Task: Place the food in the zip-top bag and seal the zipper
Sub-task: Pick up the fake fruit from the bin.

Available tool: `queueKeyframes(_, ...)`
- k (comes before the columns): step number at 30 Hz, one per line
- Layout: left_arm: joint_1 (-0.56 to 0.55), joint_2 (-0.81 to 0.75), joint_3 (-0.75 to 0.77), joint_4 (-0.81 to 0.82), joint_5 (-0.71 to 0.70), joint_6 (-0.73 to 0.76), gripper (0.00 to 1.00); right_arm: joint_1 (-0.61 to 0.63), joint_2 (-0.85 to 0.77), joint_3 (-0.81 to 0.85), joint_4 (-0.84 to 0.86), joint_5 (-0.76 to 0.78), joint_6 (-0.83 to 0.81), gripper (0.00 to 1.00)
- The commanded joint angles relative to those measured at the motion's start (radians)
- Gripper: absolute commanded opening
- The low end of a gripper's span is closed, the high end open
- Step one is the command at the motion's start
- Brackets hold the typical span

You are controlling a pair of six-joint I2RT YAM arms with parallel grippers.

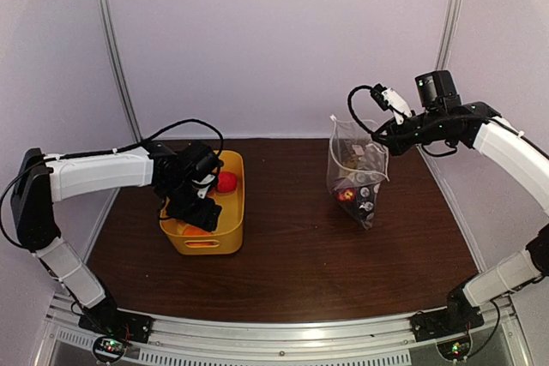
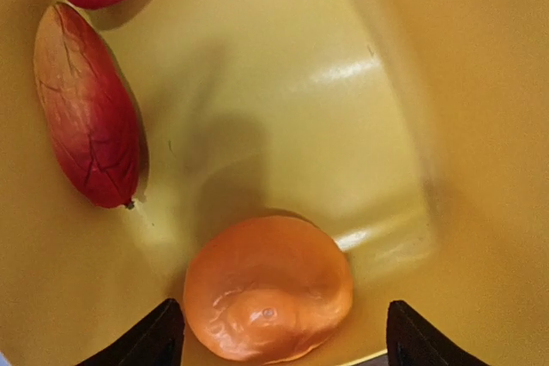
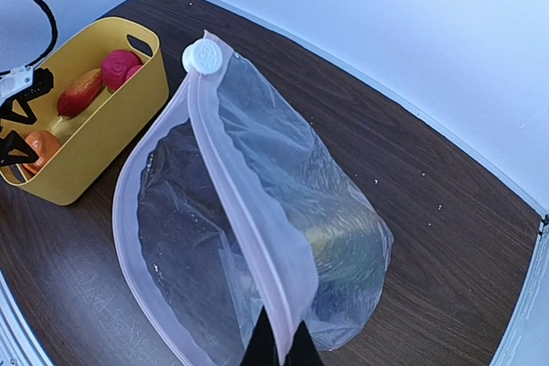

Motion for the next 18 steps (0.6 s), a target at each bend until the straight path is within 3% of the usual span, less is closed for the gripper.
queueKeyframes(1, 0.01, 0.047, -0.024, 0.015, -0.007, 0.004, 0.83, -0.005, -0.025, -0.025, 0.003, -0.016, 0.009, 0.0)
queueKeyframes(7, 0.01, 0.102, -0.048, 0.059, 0.062, -0.001, 0.86, -0.005, -0.031, -0.033, 0.006, -0.016, 0.009, 0.0)
queueKeyframes(9, 0.01, 0.117, -0.048, 0.058, 0.057, -0.003, 0.97, -0.005, -0.031, -0.032, 0.006, -0.018, 0.009, 0.0)
queueKeyframes(11, 0.01, 0.129, -0.051, 0.054, 0.031, -0.004, 0.98, -0.005, -0.029, -0.033, 0.006, -0.021, 0.008, 0.0)
queueKeyframes(18, 0.01, 0.115, -0.04, 0.056, 0.011, -0.006, 0.87, -0.005, -0.028, -0.039, 0.011, -0.022, 0.006, 0.0)
